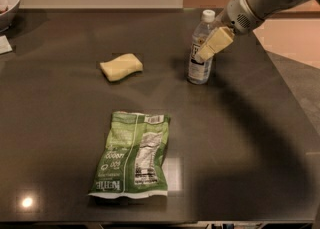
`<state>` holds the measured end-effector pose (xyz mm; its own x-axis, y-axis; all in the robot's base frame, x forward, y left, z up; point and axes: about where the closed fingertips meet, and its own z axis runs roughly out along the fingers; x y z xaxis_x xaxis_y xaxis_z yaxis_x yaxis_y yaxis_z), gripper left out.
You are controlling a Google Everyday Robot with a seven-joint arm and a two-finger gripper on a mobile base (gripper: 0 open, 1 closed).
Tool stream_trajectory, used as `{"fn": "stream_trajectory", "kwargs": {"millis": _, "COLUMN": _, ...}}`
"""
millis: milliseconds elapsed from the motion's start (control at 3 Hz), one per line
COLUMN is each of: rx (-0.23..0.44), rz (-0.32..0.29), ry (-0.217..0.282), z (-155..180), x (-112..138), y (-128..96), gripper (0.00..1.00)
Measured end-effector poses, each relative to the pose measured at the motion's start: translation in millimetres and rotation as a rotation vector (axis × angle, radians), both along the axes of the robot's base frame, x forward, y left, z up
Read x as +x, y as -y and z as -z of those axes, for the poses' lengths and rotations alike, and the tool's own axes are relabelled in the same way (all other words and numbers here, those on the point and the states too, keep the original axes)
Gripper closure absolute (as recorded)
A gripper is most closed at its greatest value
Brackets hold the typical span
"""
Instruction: Pick blue plastic bottle
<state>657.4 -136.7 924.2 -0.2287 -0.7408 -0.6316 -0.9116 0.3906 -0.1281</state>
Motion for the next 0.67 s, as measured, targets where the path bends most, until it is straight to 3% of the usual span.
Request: {"fn": "stream_trajectory", "kwargs": {"millis": 667, "rx": 0.067, "rz": 0.010, "ry": -0.029, "z": -11.0, "x": -0.1, "y": -10.8, "gripper": 0.65}}
